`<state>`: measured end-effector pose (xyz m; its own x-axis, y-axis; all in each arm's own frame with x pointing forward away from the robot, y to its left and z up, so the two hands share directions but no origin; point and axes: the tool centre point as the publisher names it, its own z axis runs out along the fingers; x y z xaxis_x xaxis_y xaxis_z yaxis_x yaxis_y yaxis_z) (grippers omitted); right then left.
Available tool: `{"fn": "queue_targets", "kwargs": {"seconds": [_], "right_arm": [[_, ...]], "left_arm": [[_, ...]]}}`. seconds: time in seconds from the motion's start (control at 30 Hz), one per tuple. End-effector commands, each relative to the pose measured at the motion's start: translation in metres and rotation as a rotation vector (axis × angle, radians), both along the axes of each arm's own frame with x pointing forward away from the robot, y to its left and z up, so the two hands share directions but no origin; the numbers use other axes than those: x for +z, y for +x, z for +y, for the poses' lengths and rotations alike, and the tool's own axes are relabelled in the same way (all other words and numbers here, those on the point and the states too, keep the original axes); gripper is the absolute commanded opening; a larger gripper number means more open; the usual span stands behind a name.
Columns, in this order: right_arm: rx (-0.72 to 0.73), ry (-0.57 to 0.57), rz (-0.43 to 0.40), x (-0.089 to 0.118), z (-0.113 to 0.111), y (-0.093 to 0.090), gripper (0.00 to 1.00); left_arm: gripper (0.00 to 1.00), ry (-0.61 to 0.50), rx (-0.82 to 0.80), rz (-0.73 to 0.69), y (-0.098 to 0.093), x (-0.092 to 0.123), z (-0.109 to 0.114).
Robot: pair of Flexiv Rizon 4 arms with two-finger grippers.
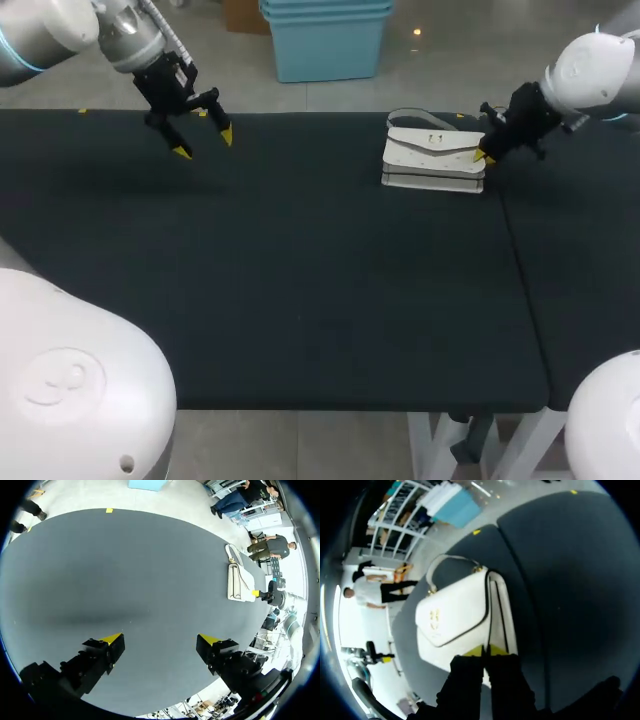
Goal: Pick up the bag, open it, inspect its contents, close it, and place it on the opposite side
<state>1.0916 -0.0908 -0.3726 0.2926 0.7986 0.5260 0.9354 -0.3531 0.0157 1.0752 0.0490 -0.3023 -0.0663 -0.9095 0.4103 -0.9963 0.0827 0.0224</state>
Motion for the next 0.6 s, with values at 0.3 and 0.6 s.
{"fn": "queue_targets", "kwargs": {"seconds": [0.3,0.6], "right_arm": [[0.018,0.024,0.089,-0.004,-0.062,0.029,0.0],[0.018,0.024,0.089,-0.004,-0.062,0.029,0.0]], "left_arm": [[1.0,0.058,-0.049,0.116,0.02,-0.001,-0.004],[1.0,0.058,-0.049,0.116,0.02,-0.001,-0.004]]}}
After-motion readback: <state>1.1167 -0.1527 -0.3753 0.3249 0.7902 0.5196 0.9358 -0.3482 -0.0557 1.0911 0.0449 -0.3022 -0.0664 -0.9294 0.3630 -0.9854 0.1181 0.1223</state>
